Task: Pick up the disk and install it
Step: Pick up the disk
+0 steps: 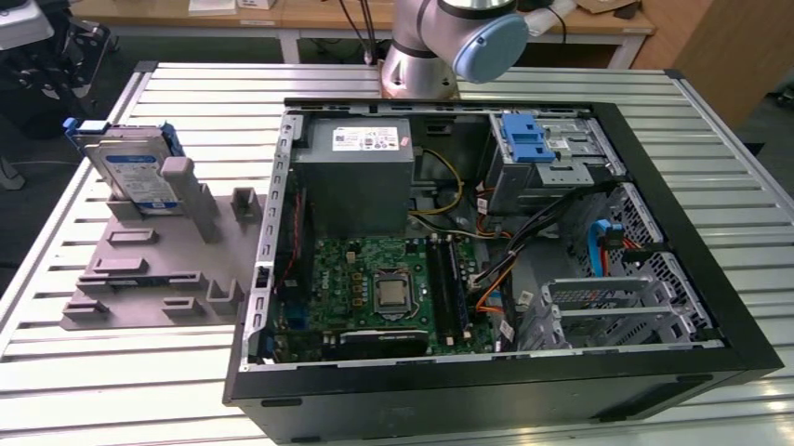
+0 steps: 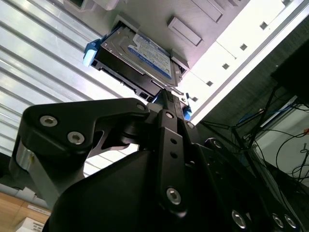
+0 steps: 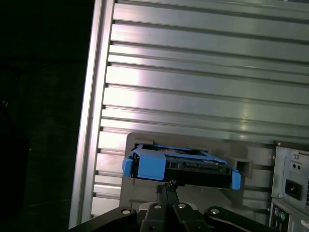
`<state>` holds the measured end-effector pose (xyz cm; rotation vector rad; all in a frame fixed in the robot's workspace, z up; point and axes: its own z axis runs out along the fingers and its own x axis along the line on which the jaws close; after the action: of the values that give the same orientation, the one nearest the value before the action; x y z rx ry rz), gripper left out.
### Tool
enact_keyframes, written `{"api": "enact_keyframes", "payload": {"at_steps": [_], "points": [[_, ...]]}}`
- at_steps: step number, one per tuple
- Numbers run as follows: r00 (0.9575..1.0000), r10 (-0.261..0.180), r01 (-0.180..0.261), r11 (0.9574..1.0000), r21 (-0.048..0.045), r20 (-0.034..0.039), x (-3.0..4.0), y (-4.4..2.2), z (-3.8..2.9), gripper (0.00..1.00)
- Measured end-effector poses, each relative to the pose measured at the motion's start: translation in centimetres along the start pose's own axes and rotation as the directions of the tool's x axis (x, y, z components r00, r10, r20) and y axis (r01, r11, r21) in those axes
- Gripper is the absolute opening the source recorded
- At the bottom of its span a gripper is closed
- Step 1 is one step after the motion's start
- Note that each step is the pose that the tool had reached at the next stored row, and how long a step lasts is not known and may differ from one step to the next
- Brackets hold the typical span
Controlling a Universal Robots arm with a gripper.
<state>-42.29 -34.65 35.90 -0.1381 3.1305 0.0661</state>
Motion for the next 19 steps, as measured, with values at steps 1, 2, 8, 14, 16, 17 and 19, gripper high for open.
{"api": "enact_keyframes", "payload": {"at_steps": [1, 2, 8, 14, 16, 17, 19], "points": [[1.0, -0.003, 0.003, 1.0, 0.0, -0.0001, 0.0, 0.0, 0.0, 0.11], [1.0, -0.008, 0.008, 1.0, -0.0001, -0.0003, 0.0, 0.0, 0.0, 0.11], [0.999, -0.044, 0.044, 0.9991, -0.0004, -0.0018, 0.0, 0.0, 0.0, 0.11], [0.9984, -0.057, 0.057, 0.9984, -0.0006, -0.0024, 0.0, 0.0, 0.0, 0.11], [0.9984, -0.057, 0.057, 0.9984, -0.0006, -0.0024, 0.0, 0.0, 0.0, 0.11], [0.9984, -0.057, 0.057, 0.9984, -0.0006, -0.0024, 0.0, 0.0, 0.0, 0.11], [0.9984, -0.057, 0.057, 0.9984, -0.0006, -0.0024, 0.0, 0.0, 0.0, 0.11]]}}
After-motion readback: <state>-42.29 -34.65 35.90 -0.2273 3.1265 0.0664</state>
